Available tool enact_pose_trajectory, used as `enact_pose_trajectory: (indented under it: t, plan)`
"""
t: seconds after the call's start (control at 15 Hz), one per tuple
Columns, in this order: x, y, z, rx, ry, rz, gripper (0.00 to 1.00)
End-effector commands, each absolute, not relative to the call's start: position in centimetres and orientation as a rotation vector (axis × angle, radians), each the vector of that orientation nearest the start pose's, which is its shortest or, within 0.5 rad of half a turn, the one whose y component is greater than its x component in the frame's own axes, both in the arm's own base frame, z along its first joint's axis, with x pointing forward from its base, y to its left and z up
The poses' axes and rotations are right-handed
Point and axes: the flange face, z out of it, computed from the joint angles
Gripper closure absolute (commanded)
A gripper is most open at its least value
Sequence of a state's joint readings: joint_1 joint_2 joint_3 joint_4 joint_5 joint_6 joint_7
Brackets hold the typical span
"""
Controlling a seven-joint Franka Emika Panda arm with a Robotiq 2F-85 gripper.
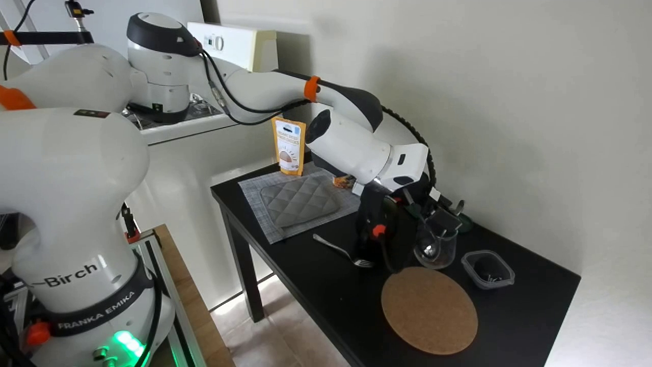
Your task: Put the spoon inside the glass
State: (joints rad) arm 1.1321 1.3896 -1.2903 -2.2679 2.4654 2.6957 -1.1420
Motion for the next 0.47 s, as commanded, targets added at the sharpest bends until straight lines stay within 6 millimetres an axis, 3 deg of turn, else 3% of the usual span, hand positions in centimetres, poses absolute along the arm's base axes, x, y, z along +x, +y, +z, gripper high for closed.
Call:
enact_pose_trajectory:
  t: [0.0,0.13,0.27,0.33,0.4]
  plan:
    - [45.4,-19.0,27.0,-2.805,1.143,-1.518,0.0]
    - [44.9,-20.2,30.2,-2.701,1.157,-1.521,0.0]
    - [44.5,-20.6,32.8,-2.635,1.022,-1.532,0.0]
    - [46.1,-20.7,31.4,-2.705,1.079,-1.573,0.0]
    - [45.9,-21.1,32.5,-2.673,1.074,-1.589,0.0]
